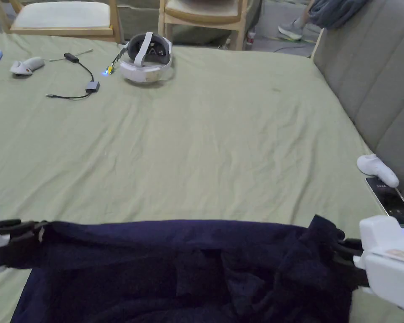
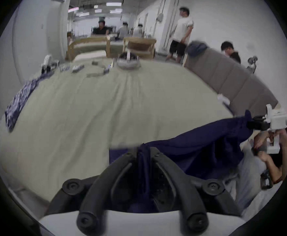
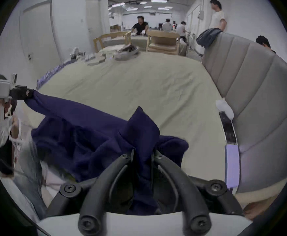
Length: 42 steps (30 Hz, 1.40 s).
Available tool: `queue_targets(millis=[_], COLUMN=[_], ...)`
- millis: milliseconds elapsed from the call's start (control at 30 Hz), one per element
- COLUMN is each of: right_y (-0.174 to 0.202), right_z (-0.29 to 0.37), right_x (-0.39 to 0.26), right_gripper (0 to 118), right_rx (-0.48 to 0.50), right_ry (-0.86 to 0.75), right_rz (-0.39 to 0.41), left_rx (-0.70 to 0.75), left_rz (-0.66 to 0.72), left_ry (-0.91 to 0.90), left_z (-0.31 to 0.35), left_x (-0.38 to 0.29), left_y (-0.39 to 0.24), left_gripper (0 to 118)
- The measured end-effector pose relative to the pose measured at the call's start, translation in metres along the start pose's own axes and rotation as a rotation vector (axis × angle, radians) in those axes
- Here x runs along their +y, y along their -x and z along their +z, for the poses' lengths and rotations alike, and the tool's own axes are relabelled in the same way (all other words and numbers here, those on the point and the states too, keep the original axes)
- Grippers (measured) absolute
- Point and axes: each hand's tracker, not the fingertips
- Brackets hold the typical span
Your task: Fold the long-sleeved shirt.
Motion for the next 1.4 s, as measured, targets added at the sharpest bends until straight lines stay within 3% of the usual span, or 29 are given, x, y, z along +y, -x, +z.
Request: queue_targets(millis=[100,267,433,467,500,533,567,600,633,767,800,833,867,933,967,1033,1067,1100,1167,1200,1233,1400], right_y=[0.022,0.028,0.031,0.030,0.029,0.028,0.023,0.017,0.014,0.007,0.009,0.013,0.018,0.026,0.030,0.036,0.038,0.039,0.041,0.042,0.043,0.046], right_z=[-0.030,-0.096,-0.082,-0.079,-0.074,-0.064,-0.055,-0.046,-0.033,0.001,0.005,0.010,0.013,0.007,-0.001,-0.003,-0.002,-0.001,-0.007,-0.008,-0.009,-0.016], right_x=[-0.026,-0.047,-0.037,-0.039,-0.037,-0.033,-0.031,-0.028,-0.021,0.011,0.020,0.027,0.034,0.041,0.042,0.034,0.029,0.024,0.019,0.015,0.010,-0.009], right_gripper=[15,15,17,21,30,61,90,110,118,113,101,53,0,0,0,0,0,0,0,0,0,0], right_rx=[-0.020,-0.061,-0.045,-0.040,-0.038,-0.047,-0.075,-0.081,-0.079,-0.041,-0.045,-0.035,-0.029,-0.046,-0.084,-0.064,-0.059,-0.036,0.049,0.059,0.049,0.021], right_ry=[0.180,0.347,0.316,0.307,0.296,0.279,0.243,0.210,0.150,-0.073,-0.109,-0.133,-0.167,-0.183,-0.162,-0.127,-0.145,-0.158,-0.146,-0.146,-0.143,-0.121], right_rz=[0.112,0.180,0.132,0.121,0.112,0.101,0.069,0.034,-0.010,-0.150,-0.182,-0.199,-0.196,-0.202,-0.194,-0.109,-0.135,-0.146,-0.171,-0.175,-0.165,-0.105], left_rx=[0.063,0.060,0.069,0.066,0.063,0.062,0.063,0.098,0.098,0.024,0.025,0.042,0.049,0.138,0.124,0.073,0.040,0.020,-0.065,-0.095,-0.123,-0.328], left_rz=[-0.037,-0.048,-0.035,-0.035,-0.037,-0.040,-0.041,-0.023,-0.010,0.060,0.069,0.056,0.050,0.004,0.015,0.021,0.056,0.097,0.175,0.218,0.270,0.523], left_ry=[0.178,0.331,0.310,0.306,0.301,0.273,0.255,0.212,0.169,-0.032,-0.069,-0.095,-0.126,-0.158,-0.143,-0.121,-0.127,-0.141,-0.145,-0.126,-0.154,-0.012], left_z=[-0.044,-0.107,-0.100,-0.096,-0.090,-0.082,-0.073,-0.060,-0.043,-0.005,0.001,0.004,0.005,-0.005,-0.011,-0.014,-0.015,-0.015,-0.011,-0.017,-0.022,-0.024], left_x=[-0.039,-0.065,-0.053,-0.053,-0.051,-0.049,-0.046,-0.040,-0.033,0.000,0.007,0.013,0.016,0.018,0.018,0.017,0.014,0.009,0.005,-0.001,-0.009,-0.023], left_y=[0.003,-0.001,-0.002,-0.001,0.000,0.000,-0.001,-0.002,-0.003,-0.009,-0.012,-0.016,-0.021,-0.026,-0.025,-0.020,-0.015,-0.006,0.010,0.024,0.036,0.118], left_gripper=[17,17,18,27,46,83,104,111,109,102,87,39,7,3,3,4,4,11,85,111,106,108])
